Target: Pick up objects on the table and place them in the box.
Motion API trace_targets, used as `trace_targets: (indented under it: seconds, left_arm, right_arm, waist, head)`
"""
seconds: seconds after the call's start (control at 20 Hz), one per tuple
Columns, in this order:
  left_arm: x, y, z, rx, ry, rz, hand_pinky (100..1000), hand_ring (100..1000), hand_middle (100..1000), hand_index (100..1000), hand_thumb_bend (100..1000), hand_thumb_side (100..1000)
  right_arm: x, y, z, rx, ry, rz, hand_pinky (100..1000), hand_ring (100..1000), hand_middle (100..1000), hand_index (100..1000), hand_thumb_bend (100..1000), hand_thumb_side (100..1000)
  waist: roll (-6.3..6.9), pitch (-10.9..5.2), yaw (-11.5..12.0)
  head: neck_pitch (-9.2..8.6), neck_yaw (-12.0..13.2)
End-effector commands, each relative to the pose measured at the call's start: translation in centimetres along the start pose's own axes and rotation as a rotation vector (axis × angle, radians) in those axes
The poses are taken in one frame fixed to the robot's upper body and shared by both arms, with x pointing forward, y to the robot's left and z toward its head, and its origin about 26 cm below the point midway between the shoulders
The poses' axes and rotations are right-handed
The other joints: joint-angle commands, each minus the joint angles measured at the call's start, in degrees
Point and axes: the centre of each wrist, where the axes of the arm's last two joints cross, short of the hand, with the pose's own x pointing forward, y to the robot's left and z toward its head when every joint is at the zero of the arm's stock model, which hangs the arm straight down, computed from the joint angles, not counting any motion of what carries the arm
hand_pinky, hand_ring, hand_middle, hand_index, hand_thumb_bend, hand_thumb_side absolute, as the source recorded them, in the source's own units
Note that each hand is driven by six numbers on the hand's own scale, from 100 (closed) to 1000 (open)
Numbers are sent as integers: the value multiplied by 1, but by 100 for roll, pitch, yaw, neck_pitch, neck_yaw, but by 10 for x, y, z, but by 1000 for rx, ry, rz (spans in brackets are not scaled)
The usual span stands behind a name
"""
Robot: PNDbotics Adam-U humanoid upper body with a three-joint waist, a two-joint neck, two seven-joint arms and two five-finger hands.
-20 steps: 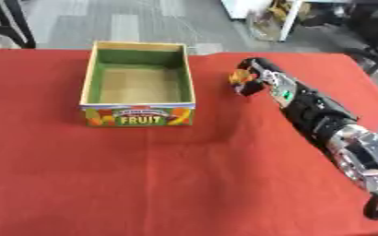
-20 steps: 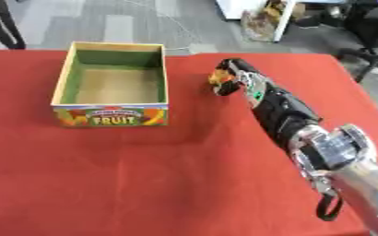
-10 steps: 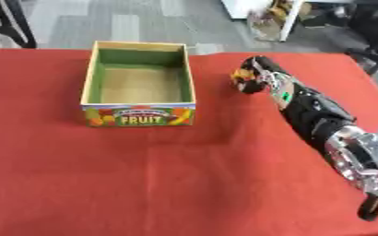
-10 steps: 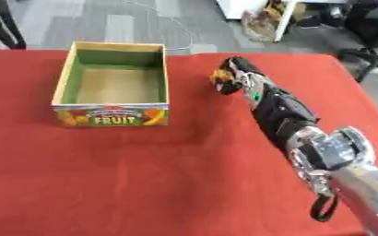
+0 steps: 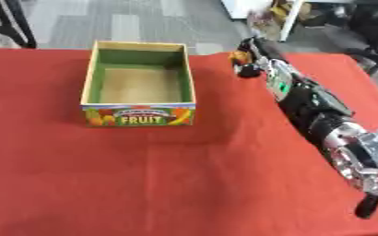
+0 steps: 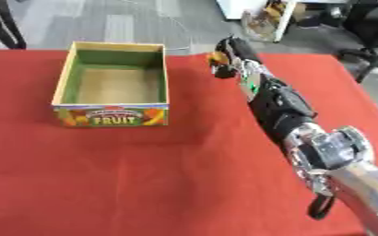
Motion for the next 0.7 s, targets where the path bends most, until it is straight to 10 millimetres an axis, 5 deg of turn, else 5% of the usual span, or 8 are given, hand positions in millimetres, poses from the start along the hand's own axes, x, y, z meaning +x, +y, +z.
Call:
trace_targets:
  seconds: [0.05,0.35,0.7]
  left_arm:
    - [6,4,-1,-1,-15,-18,493,500,528,536,335,346]
    - [7,1,-4,-22,-28,-11,493,499,528,536,336,345]
    - [10,-1,-7,-33,-41,-9,493,498,528,535,340,345]
  right_arm:
    - [32,-28,-18,-55,-115,6,205,376,283,402,100,100]
    - [85,-15,-29,14,-287,25,233,389,298,415,100,100]
    - [97,1,-23,108,-421,86,259,405,319,434,100,100]
  waist:
    - [21,-134,45]
    - [30,-146,227]
    - [5,-87,402]
  head:
    - [-54,-35]
    - [-81,-141]
    - [-90,-216]
